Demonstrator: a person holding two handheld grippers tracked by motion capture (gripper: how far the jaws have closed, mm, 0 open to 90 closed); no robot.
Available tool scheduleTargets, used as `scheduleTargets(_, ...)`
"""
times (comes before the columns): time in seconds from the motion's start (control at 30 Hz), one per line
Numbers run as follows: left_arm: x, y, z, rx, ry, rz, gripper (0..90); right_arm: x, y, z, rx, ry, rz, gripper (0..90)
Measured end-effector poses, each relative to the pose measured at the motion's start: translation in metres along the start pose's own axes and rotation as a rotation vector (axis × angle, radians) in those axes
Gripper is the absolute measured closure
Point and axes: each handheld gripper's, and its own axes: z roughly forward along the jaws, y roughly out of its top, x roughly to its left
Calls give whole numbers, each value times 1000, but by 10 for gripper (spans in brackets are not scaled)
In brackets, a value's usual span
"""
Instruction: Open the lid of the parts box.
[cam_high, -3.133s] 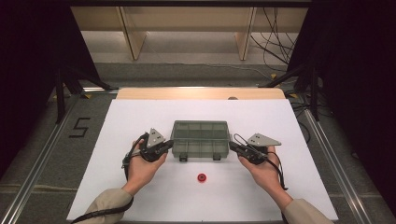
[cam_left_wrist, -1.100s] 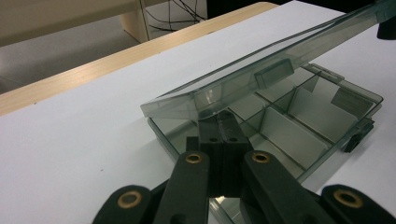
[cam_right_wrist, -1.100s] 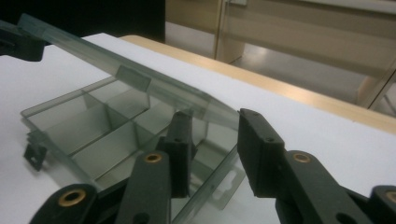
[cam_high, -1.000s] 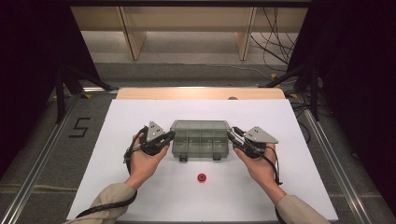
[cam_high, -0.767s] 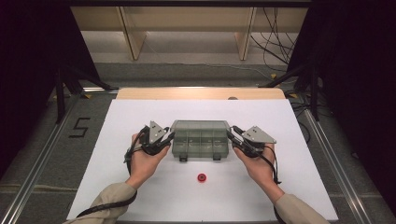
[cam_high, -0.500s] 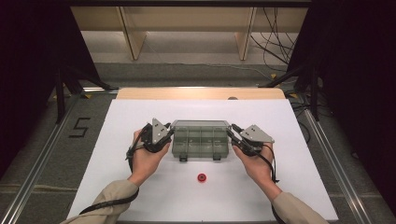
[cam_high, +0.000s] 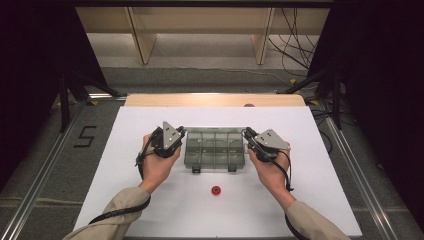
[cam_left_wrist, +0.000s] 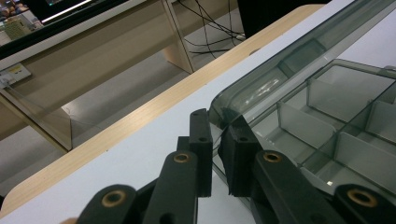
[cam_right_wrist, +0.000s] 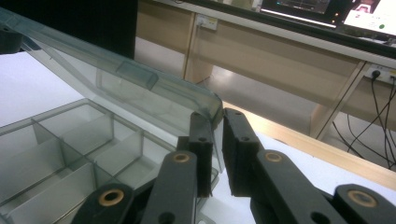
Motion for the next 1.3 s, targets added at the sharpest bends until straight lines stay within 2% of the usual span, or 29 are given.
scheduleTargets(0.07, 1, 1, 1, -3, 1, -4, 833, 0, 1, 1, 1, -5, -2, 834)
scheduleTargets(0.1, 2, 1, 1, -4, -1, -8, 834, 1, 2, 0, 10, 5, 15, 834)
scheduleTargets(0.13, 2, 2, 2, -4, -2, -15, 835, 0, 2, 1, 6, -2, 0, 836)
scheduleTargets(0.2, 3, 2, 3, -4, -4, -21, 836, 0, 3, 1, 4, -5, 6, 837)
scheduleTargets(0.23, 4, 3, 3, -3, -4, -11, 837, 0, 4, 1, 3, -5, 8, 838)
scheduleTargets(0.27, 4, 3, 3, -3, -4, -25, 837, -1, 4, 2, 3, -6, 7, 839)
scheduleTargets(0.67, 11, 6, 7, -9, -20, -52, 841, -2, 9, 6, -5, -17, 22, 843)
scheduleTargets(0.73, 11, 6, 7, -10, -21, -53, 841, -1, 9, 6, 3, -11, 37, 843)
scheduleTargets(0.8, 12, 7, 8, -11, -21, -55, 841, -3, 10, 6, -1, -14, 25, 844)
scheduleTargets(1.0, 15, 8, 10, -13, -29, -62, 842, -4, 11, 9, -10, -24, 26, 845)
scheduleTargets(1.07, 16, 9, 10, -12, -31, -64, 842, -3, 11, 8, 5, -14, 42, 845)
scheduleTargets(1.1, 16, 9, 11, -14, -32, -69, 842, -4, 12, 9, -5, -20, 27, 845)
scheduleTargets(1.3, 18, 10, 13, -15, -33, -77, 843, -5, 13, 10, -2, -22, 34, 845)
